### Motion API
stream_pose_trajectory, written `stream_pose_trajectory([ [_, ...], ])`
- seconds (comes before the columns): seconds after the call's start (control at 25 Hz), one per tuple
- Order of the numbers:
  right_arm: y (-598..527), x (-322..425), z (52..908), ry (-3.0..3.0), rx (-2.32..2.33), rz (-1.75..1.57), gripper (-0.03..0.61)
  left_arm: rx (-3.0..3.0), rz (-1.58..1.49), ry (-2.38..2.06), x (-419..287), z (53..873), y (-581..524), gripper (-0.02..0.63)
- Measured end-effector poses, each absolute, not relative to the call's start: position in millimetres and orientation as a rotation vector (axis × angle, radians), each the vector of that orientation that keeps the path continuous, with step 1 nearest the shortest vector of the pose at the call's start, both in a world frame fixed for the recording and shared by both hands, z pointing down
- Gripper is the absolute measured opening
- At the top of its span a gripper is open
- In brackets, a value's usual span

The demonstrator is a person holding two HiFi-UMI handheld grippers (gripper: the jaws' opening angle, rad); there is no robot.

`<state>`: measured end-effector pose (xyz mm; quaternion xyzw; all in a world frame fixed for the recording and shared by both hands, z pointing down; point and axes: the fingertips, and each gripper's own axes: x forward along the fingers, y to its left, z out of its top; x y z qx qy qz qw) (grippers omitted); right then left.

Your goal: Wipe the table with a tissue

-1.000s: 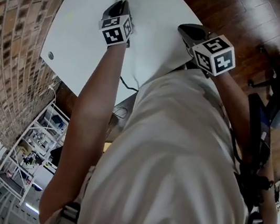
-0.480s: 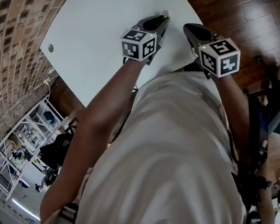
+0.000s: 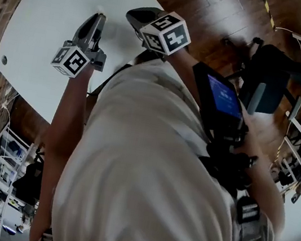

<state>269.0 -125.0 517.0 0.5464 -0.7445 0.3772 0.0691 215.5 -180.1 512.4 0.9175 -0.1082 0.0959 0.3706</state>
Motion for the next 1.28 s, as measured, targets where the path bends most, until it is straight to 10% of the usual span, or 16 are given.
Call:
stream_pose_trajectory([
  [1.28,-104,-16,448,-2.615,1.106,0.925,0.009,2.483,0.107,-0.979,-109,460,-111,0.06],
])
